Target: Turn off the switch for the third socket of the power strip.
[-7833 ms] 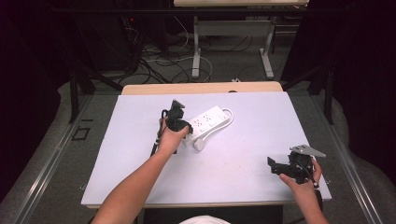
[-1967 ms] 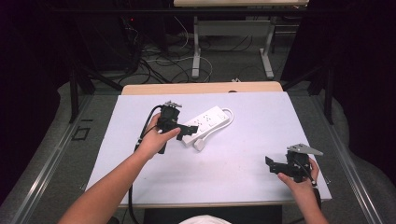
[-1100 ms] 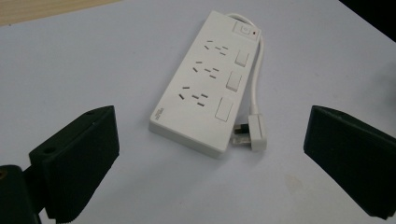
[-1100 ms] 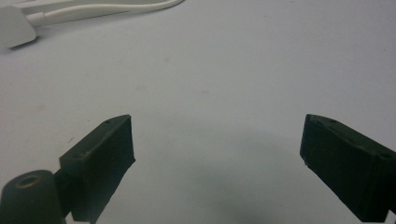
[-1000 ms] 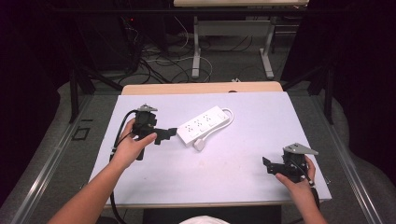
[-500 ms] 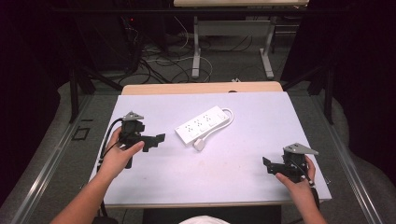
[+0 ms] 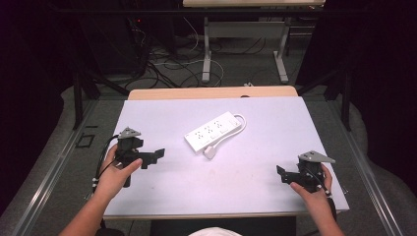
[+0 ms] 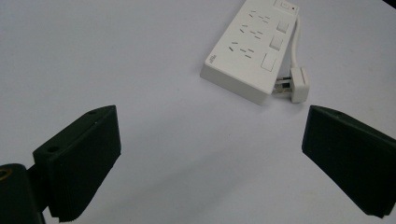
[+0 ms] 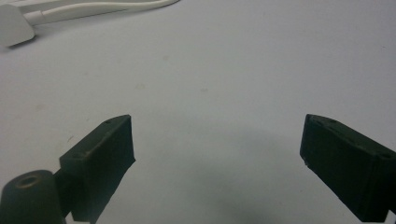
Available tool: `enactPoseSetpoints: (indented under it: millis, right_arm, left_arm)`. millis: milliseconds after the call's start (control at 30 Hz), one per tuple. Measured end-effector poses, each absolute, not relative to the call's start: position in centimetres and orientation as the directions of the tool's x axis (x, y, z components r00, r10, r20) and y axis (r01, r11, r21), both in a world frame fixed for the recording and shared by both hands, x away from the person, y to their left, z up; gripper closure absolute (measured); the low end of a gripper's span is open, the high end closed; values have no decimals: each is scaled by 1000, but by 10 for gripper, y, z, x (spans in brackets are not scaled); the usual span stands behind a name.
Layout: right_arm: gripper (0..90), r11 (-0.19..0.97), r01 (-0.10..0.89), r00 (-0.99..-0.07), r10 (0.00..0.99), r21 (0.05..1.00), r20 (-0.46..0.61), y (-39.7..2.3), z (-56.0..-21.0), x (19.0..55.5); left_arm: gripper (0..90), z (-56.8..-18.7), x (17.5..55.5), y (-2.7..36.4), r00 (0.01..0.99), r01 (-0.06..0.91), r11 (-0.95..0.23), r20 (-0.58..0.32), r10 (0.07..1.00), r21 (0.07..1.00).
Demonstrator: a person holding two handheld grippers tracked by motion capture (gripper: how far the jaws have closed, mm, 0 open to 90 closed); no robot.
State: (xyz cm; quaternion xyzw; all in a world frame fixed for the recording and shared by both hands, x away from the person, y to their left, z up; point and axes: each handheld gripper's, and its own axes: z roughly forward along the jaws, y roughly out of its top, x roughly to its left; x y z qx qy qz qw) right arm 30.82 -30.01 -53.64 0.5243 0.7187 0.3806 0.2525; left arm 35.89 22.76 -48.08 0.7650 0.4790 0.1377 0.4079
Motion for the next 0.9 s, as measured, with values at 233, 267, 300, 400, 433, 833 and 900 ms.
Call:
enactPoseSetpoints:
  millis: [233, 267, 300, 400, 433, 833, 900]
  right_arm:
    - [94, 159, 561, -323, 946, 813, 37, -300, -536, 308]
    - [94, 160, 561, -323, 946, 813, 37, -300, -536, 308]
    - [94, 160, 561, -323, 946, 812, 37, -300, -536, 308]
    - [94, 160, 556, -320, 947, 816, 32, -300, -536, 308]
    - [94, 162, 559, -325, 945, 814, 35, -300, -536, 308]
    - [94, 163, 558, -325, 945, 814, 34, -300, -536, 308]
    - [94, 163, 559, -326, 945, 813, 35, -300, -536, 308]
  left_arm:
    - [48, -492, 352, 237, 472, 614, -165, -192, 860, 772]
    - [48, -494, 351, 238, 468, 615, -157, -197, 862, 773]
    - [48, -496, 350, 240, 462, 616, -152, -198, 865, 773]
    - [48, -504, 348, 245, 449, 623, -146, -199, 871, 768]
    - [48, -506, 347, 247, 451, 625, -148, -200, 870, 766]
    - [52, -531, 342, 265, 371, 645, -45, -261, 891, 763]
    - [52, -534, 342, 267, 364, 647, -33, -271, 891, 761]
